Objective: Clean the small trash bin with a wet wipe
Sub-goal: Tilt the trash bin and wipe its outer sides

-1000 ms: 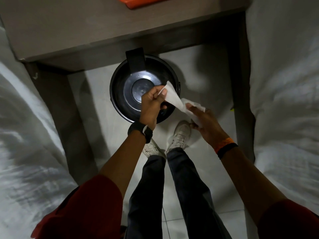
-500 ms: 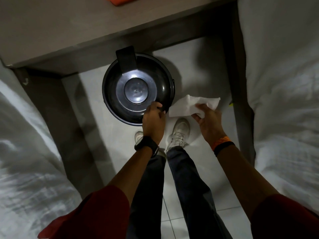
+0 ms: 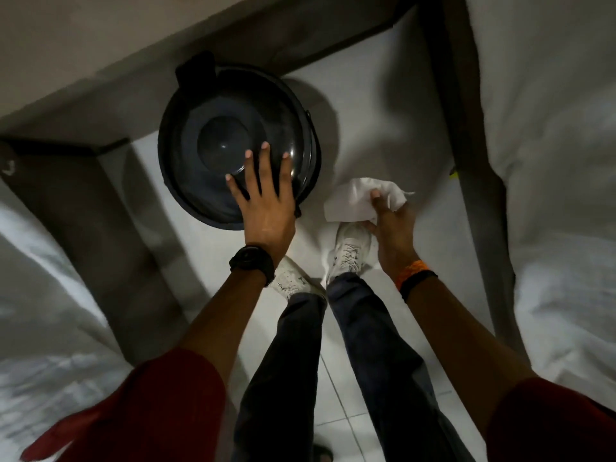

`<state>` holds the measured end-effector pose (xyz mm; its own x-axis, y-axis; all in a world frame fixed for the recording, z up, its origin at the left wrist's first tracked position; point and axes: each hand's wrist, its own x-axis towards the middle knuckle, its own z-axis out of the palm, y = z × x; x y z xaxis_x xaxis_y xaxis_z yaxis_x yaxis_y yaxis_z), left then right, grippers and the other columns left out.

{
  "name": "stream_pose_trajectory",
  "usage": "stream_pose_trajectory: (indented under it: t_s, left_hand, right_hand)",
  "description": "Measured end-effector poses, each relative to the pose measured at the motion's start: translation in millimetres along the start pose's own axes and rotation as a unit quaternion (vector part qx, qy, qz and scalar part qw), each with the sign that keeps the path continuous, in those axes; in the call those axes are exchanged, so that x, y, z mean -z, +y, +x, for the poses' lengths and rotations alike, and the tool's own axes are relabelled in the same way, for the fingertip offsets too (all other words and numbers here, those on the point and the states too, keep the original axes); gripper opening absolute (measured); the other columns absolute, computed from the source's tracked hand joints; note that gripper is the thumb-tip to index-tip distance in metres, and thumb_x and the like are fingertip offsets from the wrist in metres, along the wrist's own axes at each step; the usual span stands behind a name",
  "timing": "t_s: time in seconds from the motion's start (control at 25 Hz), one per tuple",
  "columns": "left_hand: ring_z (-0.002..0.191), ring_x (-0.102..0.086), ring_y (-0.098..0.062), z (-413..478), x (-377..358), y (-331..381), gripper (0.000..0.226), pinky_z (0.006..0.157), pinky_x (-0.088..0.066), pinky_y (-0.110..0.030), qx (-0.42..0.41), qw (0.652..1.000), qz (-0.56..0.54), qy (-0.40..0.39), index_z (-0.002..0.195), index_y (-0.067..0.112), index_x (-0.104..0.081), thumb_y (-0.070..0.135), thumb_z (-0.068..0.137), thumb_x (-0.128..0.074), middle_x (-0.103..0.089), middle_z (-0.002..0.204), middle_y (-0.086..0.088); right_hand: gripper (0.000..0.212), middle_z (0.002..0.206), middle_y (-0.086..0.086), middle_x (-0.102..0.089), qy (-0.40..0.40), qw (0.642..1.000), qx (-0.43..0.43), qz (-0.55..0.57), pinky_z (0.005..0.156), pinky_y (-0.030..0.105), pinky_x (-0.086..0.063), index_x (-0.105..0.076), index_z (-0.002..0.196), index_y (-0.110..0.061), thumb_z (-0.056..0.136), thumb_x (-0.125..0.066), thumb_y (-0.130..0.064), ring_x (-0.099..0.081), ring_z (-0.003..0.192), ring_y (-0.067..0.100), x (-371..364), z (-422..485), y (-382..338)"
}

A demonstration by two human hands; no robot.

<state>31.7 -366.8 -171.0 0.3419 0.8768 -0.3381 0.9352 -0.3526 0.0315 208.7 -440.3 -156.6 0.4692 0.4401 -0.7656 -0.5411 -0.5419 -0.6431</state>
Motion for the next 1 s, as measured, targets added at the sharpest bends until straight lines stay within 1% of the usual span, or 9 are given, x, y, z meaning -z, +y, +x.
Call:
stream_pose_trajectory:
  t_s: [0.16,0.36,0.48,0.56,0.68,0.76,0.84,0.92,1.0]
  left_hand:
    - [0.153,-0.016,-0.04,-3,33,-22,0.098,0.118,-0.023,-0.068,0.036,0.997,-0.074,-0.009,0.156,0.012,-0.018,0.016,0.077,-0.075,-0.016,0.166,-0.019]
    - [0.117,-0.061,-0.042,11,61,-40,0.077,0.095,-0.052,-0.043,0.128,0.968,-0.212,-0.032,0.147,0.014,-0.037,0.006,0.076,-0.065,-0.062,0.133,-0.017]
    - [0.107,-0.065,-0.039,6,62,-35,0.072,0.082,-0.048,-0.031,0.171,0.944,-0.272,-0.07,0.143,0.016,-0.041,0.011,0.078,-0.07,-0.07,0.117,-0.013]
    - [0.108,-0.065,-0.036,-1,63,-28,0.069,0.08,-0.042,-0.026,0.193,0.932,-0.299,-0.069,0.14,0.012,-0.045,0.009,0.077,-0.072,-0.069,0.118,-0.012]
    - [0.112,-0.062,-0.033,-8,70,-20,0.067,0.083,-0.039,-0.021,0.194,0.92,-0.339,-0.028,0.135,0.007,-0.052,-0.002,0.071,-0.068,-0.066,0.121,-0.013]
    - [0.123,-0.056,-0.03,-6,76,-18,0.072,0.091,-0.035,-0.015,0.193,0.917,-0.35,-0.003,0.138,0.006,-0.051,-0.007,0.069,-0.066,-0.06,0.133,-0.014]
    - [0.128,-0.053,-0.028,0,82,-16,0.075,0.096,-0.033,-0.013,0.19,0.917,-0.351,0.001,0.141,0.007,-0.049,-0.005,0.069,-0.065,-0.056,0.138,-0.014]
    - [0.127,-0.055,-0.028,7,89,-12,0.072,0.102,-0.041,-0.02,0.178,0.92,-0.349,-0.003,0.14,0.008,-0.05,0.0,0.071,-0.068,-0.058,0.137,-0.013]
    - [0.126,-0.057,-0.028,14,95,-9,0.07,0.103,-0.044,-0.026,0.175,0.922,-0.346,0.002,0.139,0.008,-0.052,0.005,0.073,-0.074,-0.06,0.137,-0.013]
  right_hand:
    - [0.028,0.119,0.021,-0.067,-0.021,1.0,-0.003,0.001,0.067,0.028,-0.062,-0.058,0.126,-0.001,0.104,-0.051,-0.019,-0.069,0.107,0.03,-12,-11,-3]
    - [0.016,0.119,0.011,-0.066,-0.019,0.999,0.046,0.021,0.099,0.054,-0.055,-0.059,0.113,-0.021,0.106,-0.045,-0.021,-0.064,0.119,0.034,-36,-17,-16]
    - [0.015,0.11,0.001,-0.069,0.056,0.992,0.114,0.024,0.094,0.038,-0.058,-0.059,0.115,-0.018,0.106,-0.048,-0.022,-0.069,0.108,0.02,-44,-13,-28]
    - [0.02,0.098,0.002,-0.07,0.041,0.985,0.144,-0.089,0.079,0.033,-0.059,-0.063,0.113,-0.013,0.105,-0.05,-0.025,-0.069,0.089,0.017,-42,-10,-27]
    - [0.024,0.104,0.019,-0.07,-0.098,0.939,0.166,-0.285,0.085,0.044,-0.058,-0.063,0.12,-0.002,0.104,-0.048,-0.011,-0.068,0.095,0.032,-28,-5,-12]
    - [0.027,0.121,0.011,-0.067,-0.163,0.918,0.197,-0.303,0.103,0.026,-0.052,-0.062,0.125,-0.002,0.101,-0.05,-0.001,-0.063,0.118,0.027,-22,-3,-11]
    - [0.028,0.12,0.007,-0.067,-0.18,0.902,0.226,-0.321,0.101,0.014,-0.046,-0.063,0.123,-0.005,0.098,-0.054,0.002,-0.062,0.121,0.029,-22,-4,-12]
    - [0.035,0.126,0.021,-0.066,-0.21,0.857,0.238,-0.406,0.097,0.024,-0.044,-0.06,0.13,0.001,0.094,-0.057,0.002,-0.062,0.121,0.039,-27,-15,-5]
    - [0.056,0.15,0.022,-0.047,-0.292,0.8,0.254,-0.459,0.109,0.033,-0.041,-0.04,0.148,-0.002,0.096,-0.058,-0.011,-0.048,0.138,0.036,-37,-36,8]
